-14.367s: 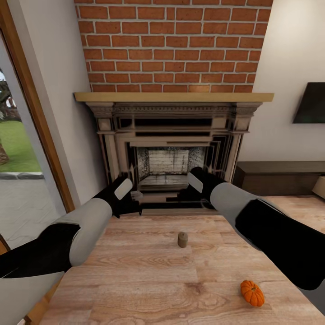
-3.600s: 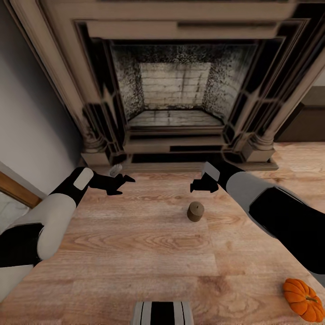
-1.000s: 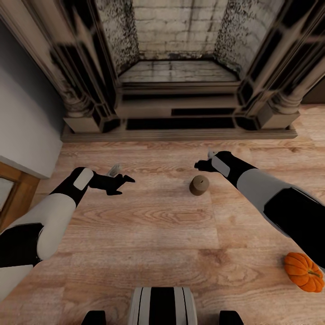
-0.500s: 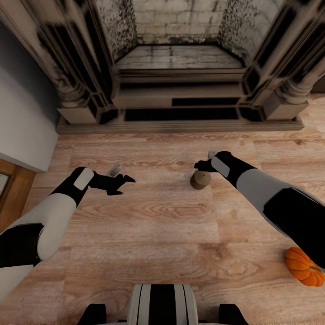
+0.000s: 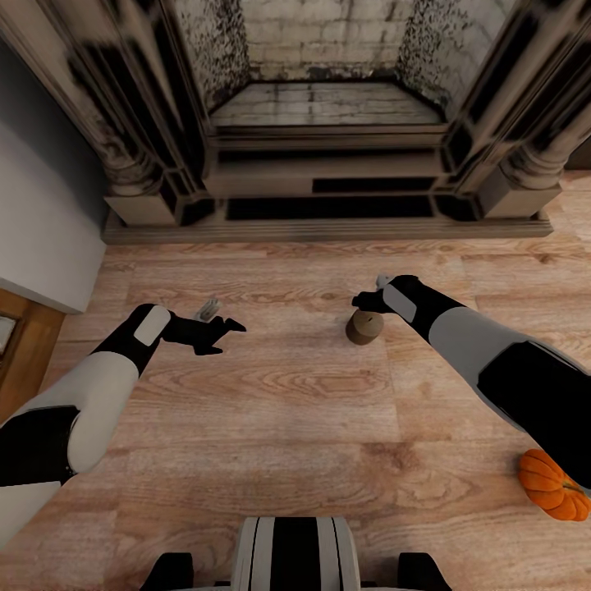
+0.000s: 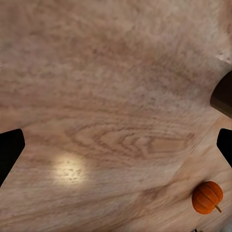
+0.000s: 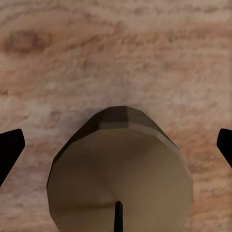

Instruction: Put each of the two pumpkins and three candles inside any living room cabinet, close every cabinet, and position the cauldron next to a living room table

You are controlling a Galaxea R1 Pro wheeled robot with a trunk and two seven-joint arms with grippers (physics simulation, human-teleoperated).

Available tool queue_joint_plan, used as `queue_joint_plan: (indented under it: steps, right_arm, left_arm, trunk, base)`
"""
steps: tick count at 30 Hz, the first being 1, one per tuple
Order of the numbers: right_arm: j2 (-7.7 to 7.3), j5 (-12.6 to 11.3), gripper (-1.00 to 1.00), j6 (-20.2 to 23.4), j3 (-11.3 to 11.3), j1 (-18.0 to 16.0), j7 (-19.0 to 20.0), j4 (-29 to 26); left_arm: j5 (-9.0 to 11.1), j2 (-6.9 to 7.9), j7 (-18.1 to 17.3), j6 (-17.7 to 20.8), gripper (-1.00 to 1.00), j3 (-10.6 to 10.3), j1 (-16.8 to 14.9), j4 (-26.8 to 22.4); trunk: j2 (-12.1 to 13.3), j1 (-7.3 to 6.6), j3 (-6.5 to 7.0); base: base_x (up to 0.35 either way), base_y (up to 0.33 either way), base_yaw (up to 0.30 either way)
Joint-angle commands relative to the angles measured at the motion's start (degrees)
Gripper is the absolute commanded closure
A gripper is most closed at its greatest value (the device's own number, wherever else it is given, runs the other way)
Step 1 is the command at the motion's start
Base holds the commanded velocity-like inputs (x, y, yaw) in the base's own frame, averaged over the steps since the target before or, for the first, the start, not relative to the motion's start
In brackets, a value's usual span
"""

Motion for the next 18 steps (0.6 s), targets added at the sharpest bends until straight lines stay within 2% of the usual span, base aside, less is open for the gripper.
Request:
queue_joint_plan:
  steps: [1, 18]
  right_arm:
    - [-0.06, -0.60, -1.00, 0.26, 0.39, -0.01, -0.47, -0.21]
    - [-0.05, -0.65, -1.00, 0.30, 0.33, 0.35, -0.37, -0.21]
  left_arm:
    - [-0.59, 0.01, -0.46, 0.26, -1.00, 0.33, -0.02, -0.01]
    - [-0.59, 0.18, -0.43, 0.26, -1.00, 0.26, -0.02, -0.01]
  trunk:
    - [-0.01, -0.01, -0.03]
    - [-0.01, -0.01, -0.03]
  base:
    - [0.000, 0.000, 0.000]
    - [0.000, 0.000, 0.000]
